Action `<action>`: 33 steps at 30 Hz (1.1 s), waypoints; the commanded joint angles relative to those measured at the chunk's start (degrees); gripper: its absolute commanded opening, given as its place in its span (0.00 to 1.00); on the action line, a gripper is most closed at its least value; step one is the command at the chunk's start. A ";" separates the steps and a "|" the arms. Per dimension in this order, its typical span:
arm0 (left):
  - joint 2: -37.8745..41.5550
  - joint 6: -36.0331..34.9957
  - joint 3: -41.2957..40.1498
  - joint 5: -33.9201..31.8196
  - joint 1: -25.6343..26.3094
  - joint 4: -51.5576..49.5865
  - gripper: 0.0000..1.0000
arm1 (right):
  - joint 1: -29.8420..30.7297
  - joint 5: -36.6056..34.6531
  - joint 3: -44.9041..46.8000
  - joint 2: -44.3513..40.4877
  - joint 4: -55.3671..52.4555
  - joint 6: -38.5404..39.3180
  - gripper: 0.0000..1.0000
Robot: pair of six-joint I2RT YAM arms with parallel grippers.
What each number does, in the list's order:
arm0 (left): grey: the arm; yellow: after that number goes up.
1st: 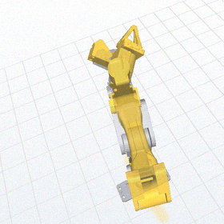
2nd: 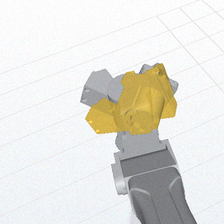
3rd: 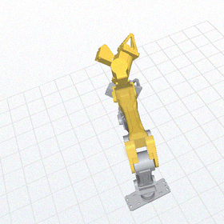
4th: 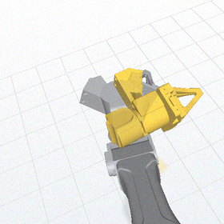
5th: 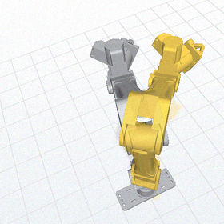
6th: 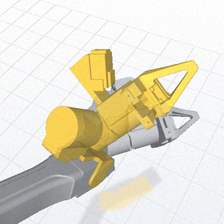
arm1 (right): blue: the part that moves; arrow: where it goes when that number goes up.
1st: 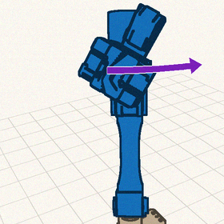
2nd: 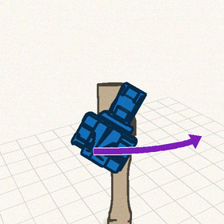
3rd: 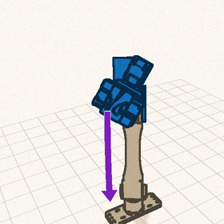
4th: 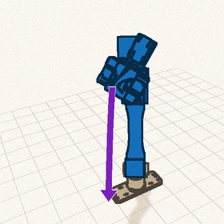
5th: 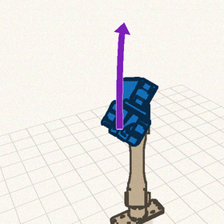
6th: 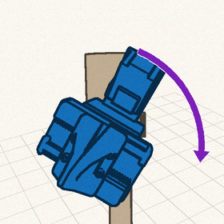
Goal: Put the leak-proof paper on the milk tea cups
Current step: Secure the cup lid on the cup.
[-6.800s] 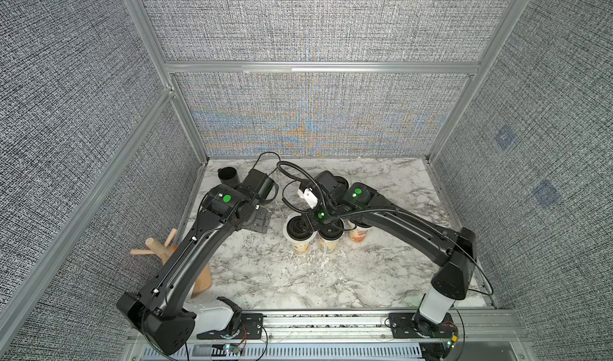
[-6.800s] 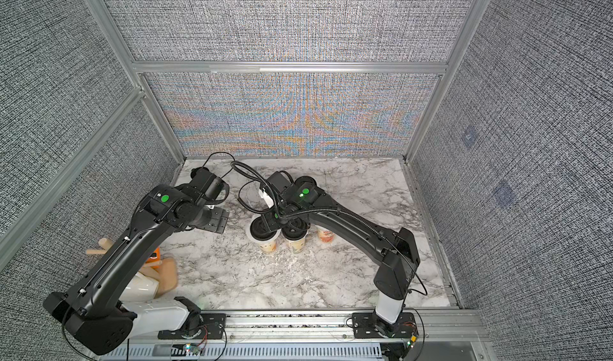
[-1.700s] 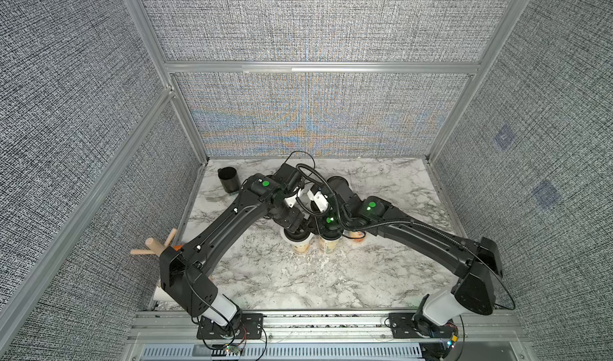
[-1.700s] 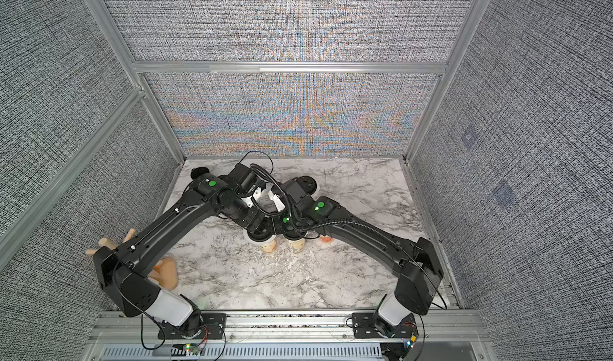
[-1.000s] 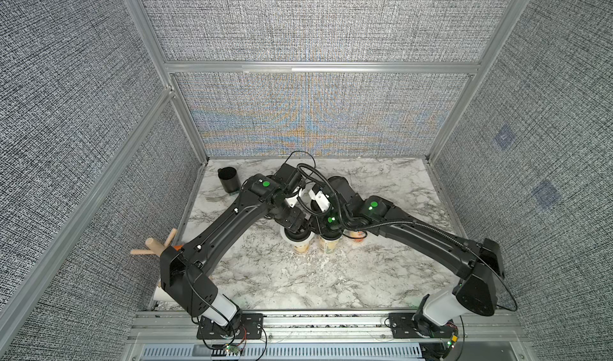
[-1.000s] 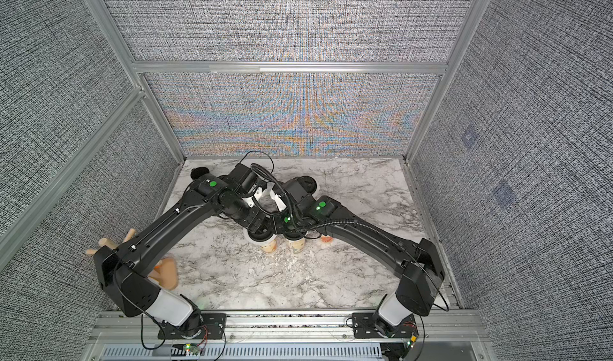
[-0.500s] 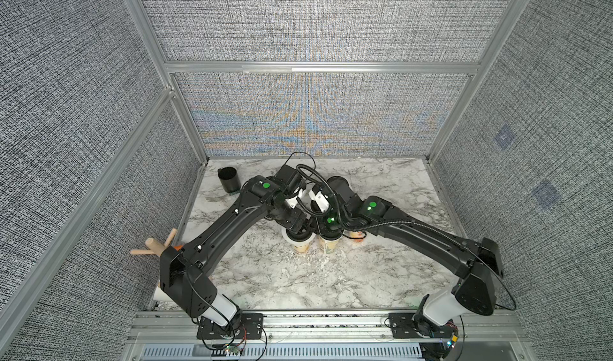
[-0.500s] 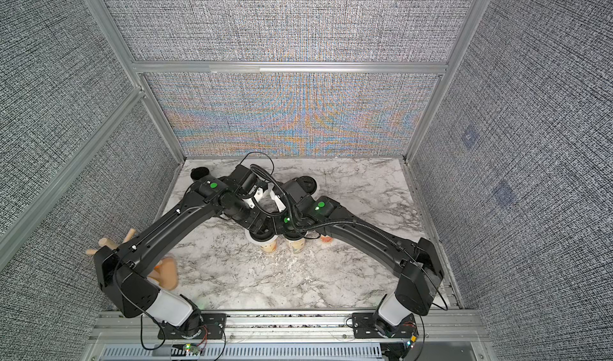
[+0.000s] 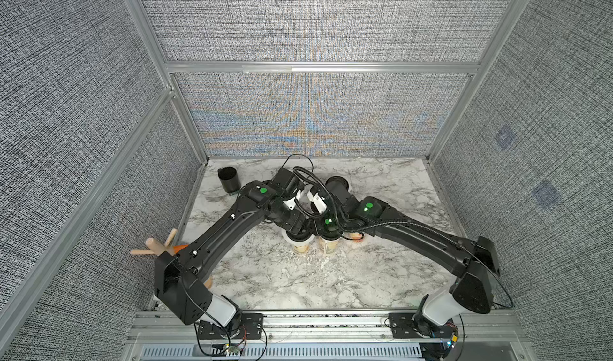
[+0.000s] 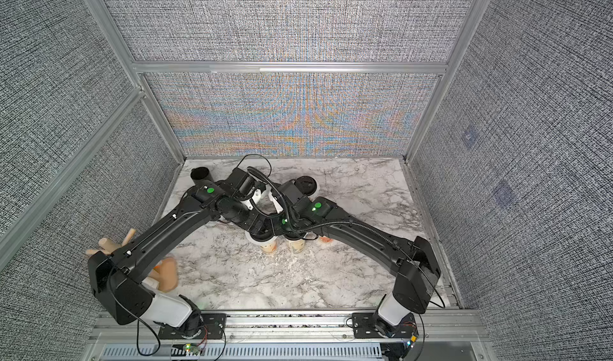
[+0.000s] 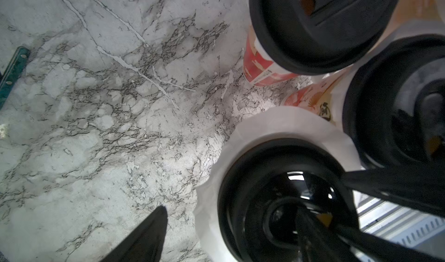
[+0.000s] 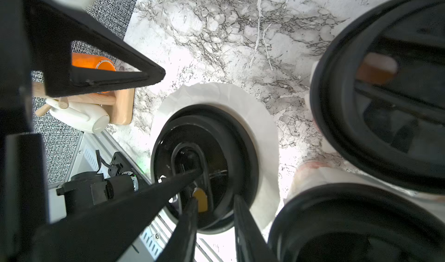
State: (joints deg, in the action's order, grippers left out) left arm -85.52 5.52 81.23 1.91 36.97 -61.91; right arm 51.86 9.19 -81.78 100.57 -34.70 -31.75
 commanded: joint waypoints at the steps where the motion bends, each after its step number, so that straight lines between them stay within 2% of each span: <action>1: -0.62 -0.33 -1.72 -2.62 0.03 -5.15 0.85 | 0.27 -1.97 -0.36 0.48 -1.20 -0.77 0.28; 21: 0.65 0.20 -4.58 -1.98 0.03 -4.28 0.85 | 1.23 -5.92 -0.59 1.05 -5.11 -1.91 0.27; 33: 1.50 0.06 -6.74 -2.63 0.03 -4.01 0.85 | 2.01 -5.02 -2.07 3.44 -5.37 -1.76 0.27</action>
State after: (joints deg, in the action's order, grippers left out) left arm -82.87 6.68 76.14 3.09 36.91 -57.34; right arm 53.60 3.70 -83.94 102.85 -36.80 -33.56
